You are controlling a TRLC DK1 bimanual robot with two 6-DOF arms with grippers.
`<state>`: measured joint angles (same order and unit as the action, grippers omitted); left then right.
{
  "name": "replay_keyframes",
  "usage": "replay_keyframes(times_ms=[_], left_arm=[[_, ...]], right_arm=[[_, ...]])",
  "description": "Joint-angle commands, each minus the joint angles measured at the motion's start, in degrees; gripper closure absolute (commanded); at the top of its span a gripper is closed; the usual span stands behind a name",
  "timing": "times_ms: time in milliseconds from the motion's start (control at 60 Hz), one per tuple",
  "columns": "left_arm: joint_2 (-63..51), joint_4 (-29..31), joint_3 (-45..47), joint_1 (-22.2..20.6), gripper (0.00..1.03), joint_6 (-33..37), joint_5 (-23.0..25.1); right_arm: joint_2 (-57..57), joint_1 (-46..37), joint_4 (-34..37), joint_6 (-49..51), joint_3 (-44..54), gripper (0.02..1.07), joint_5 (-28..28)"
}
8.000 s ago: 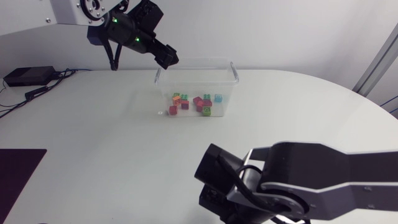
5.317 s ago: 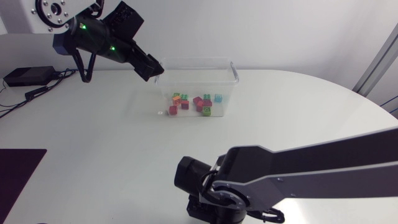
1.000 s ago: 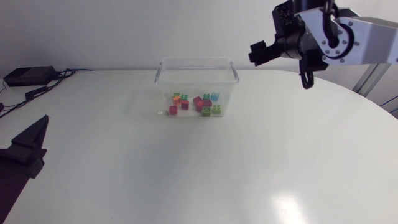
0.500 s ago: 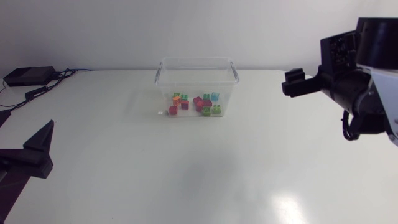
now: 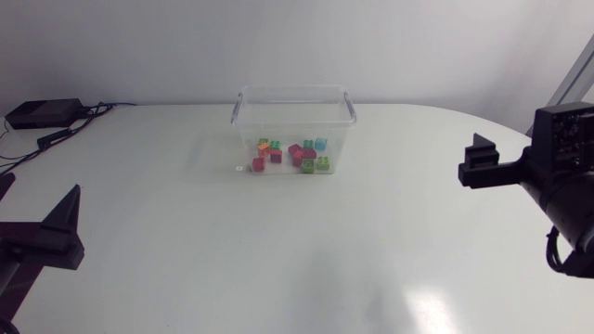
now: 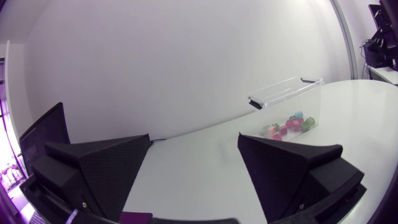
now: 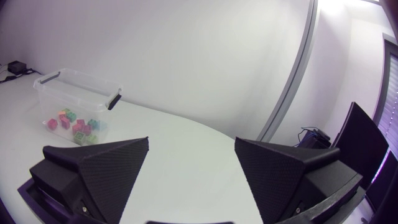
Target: Place the duplo bricks in the container
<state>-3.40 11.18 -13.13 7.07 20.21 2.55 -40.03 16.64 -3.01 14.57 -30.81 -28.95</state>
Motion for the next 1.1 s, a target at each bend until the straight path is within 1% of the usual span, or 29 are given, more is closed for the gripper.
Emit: replay_keyframes(times_ms=[0,350,650,833,1083], left_arm=[[0.85,-1.60,2.58,0.40,0.04,-1.31,-0.26],[3.14,-3.27,5.39,0.40,0.04,-1.22,-0.26],[4.01,-3.88,6.97,0.22,0.04,-1.22,-0.26],[4.01,-4.24,7.32,-1.09,0.04,-1.22,-0.35],[4.01,-5.91,8.03,-1.27,0.04,-1.40,-0.35]], right_arm=[[2.94,-0.56,-0.60,1.25,3.39,0.07,-0.58],[14.98,-0.65,-2.53,3.27,12.17,0.07,-0.49],[20.43,-1.35,-2.44,4.50,16.13,0.09,-0.58],[24.21,-3.28,-2.53,4.94,18.94,0.10,-0.58],[28.25,-3.37,-3.59,5.56,22.11,0.10,-0.41]])
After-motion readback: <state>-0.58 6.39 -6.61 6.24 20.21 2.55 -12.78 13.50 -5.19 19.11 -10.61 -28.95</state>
